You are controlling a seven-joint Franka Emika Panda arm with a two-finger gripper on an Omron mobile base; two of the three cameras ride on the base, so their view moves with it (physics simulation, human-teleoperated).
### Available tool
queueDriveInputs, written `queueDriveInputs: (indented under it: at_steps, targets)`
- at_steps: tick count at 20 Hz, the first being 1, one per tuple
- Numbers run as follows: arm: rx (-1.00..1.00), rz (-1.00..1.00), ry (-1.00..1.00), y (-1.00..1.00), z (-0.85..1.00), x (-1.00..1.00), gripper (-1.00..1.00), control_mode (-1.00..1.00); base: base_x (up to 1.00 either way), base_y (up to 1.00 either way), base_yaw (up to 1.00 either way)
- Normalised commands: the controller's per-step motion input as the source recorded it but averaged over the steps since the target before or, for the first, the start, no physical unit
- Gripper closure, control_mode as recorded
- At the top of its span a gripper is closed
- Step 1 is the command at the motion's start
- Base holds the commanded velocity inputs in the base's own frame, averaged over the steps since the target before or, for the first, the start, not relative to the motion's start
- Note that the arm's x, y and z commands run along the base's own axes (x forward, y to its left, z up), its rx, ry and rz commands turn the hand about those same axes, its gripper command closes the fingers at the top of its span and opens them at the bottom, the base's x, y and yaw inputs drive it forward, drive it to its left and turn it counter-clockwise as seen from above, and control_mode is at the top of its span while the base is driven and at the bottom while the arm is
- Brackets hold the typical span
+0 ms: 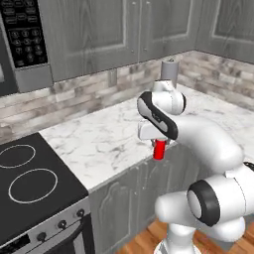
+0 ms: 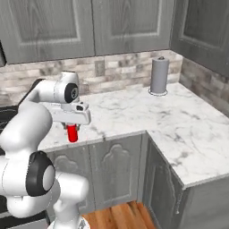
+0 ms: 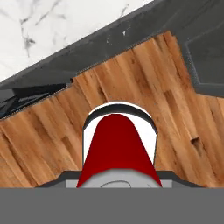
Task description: Four empty soda cans are scattered around the kitchen. Gather all the cans and cluster them next to the stove for recycling.
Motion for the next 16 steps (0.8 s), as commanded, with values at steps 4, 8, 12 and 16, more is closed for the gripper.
queueDriveInputs:
  at_steps: [4, 8, 12, 16]
  targets:
    - [0.00, 0.00, 0.00, 0.00, 0.00, 0.00, 1.00, 1.00, -0.45, 0.88, 0.67]
    - [0.00, 0.00, 0.00, 0.00, 0.00, 0.00, 1.00, 1.00, -0.35, 1.00, 0.58]
    - [0.00, 0.00, 0.00, 0.00, 0.00, 0.00, 1.00, 1.00, -0.09, 0.92, 0.40]
    - [0.00, 0.00, 0.00, 0.00, 0.00, 0.00, 1.00, 1.00, 0.08, 0.69, 0.18]
